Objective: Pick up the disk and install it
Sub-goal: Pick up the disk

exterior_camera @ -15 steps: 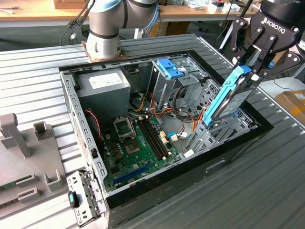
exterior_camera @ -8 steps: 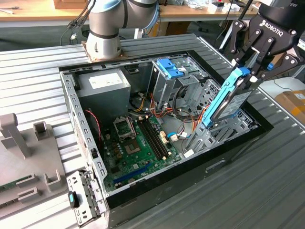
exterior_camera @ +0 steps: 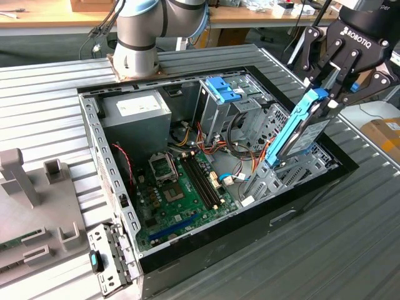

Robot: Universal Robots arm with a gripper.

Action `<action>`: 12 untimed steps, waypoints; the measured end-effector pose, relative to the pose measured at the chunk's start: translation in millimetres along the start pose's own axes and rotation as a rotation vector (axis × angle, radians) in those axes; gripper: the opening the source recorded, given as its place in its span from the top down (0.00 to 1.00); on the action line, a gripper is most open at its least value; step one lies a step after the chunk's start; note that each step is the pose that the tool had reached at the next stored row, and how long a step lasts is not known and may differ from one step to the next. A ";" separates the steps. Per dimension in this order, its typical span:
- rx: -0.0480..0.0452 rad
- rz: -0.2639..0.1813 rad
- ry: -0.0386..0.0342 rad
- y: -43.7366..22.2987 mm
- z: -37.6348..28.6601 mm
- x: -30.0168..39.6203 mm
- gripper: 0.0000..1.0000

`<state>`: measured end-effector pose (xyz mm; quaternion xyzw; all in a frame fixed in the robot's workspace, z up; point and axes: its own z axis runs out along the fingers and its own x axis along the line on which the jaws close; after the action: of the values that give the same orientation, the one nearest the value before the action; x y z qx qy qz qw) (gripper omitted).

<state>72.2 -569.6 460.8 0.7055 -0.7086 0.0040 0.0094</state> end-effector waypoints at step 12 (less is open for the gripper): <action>0.0275 -0.031 0.0001 1.7 3.2 7.5 0.63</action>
<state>70.5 -577.2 457.8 0.7166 -0.6974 0.0136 -0.0002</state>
